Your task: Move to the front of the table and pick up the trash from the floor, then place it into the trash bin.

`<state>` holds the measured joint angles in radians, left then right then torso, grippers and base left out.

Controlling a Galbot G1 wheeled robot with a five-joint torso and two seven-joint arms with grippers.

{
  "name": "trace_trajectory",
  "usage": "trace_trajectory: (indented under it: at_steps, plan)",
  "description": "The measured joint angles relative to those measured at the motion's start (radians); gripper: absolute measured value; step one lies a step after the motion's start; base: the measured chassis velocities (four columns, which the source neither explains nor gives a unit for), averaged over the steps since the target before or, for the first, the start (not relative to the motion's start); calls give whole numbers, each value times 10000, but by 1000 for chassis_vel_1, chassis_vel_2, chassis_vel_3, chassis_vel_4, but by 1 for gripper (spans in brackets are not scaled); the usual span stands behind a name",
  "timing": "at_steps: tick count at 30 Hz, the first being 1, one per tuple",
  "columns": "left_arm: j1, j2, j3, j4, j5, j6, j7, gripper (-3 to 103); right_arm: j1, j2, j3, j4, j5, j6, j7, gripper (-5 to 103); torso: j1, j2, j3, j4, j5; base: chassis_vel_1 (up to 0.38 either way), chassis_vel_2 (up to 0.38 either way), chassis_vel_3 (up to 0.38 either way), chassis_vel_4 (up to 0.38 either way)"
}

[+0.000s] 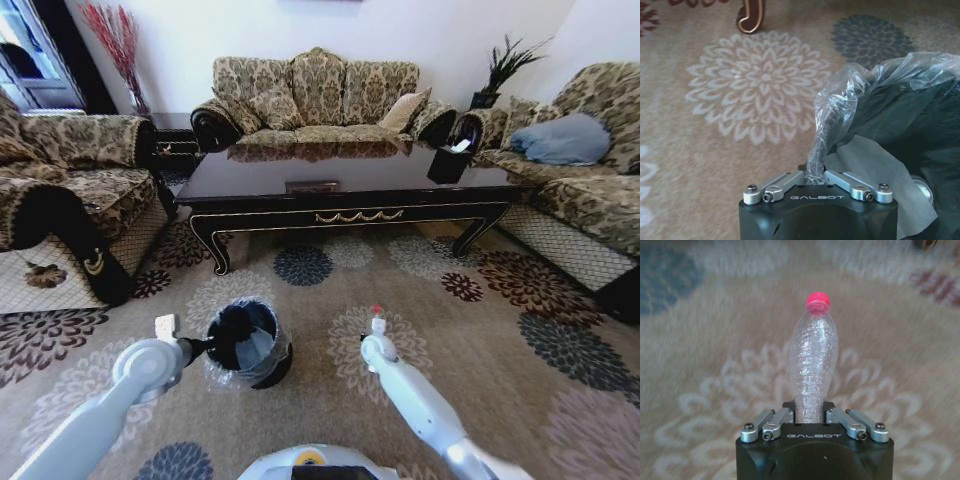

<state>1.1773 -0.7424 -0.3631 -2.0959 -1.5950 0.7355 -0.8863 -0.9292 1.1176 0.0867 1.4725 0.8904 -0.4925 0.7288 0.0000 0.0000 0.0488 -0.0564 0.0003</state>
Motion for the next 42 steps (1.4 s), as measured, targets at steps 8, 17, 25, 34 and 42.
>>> trace_trajectory:
  at_steps: [8,17,25,34,42]
  plan:
    - [-972,28,1106,287,-373,0,-290,0,-850,-1370,349,2382,-679,527,-893,24,0,0,0,-5,-4,0,0,0,0]
    - [-2128,-293,2841,648,-550,0,-605,0,-2513,-2012,905,4947,-1899,1473,-2220,24,0,0,0,-4,-3,0,0,0,0]
    - [-3726,-662,4576,1019,-780,-1,-843,0,-4185,-2219,1385,7125,-2649,2473,-2914,24,0,0,-1,4,-2,0,0,0,0]
    - [-5271,-1306,6465,1474,-1187,-1,-1278,0,-5312,-2067,1121,7892,-3825,3835,-4343,24,0,0,-1,3,-3,0,0,0,0]
    - [-5974,-2121,7191,1738,-1420,-2,-1669,0,-5953,-1947,896,8074,-4223,4366,-5131,24,0,0,0,0,-2,0,0,0,0]
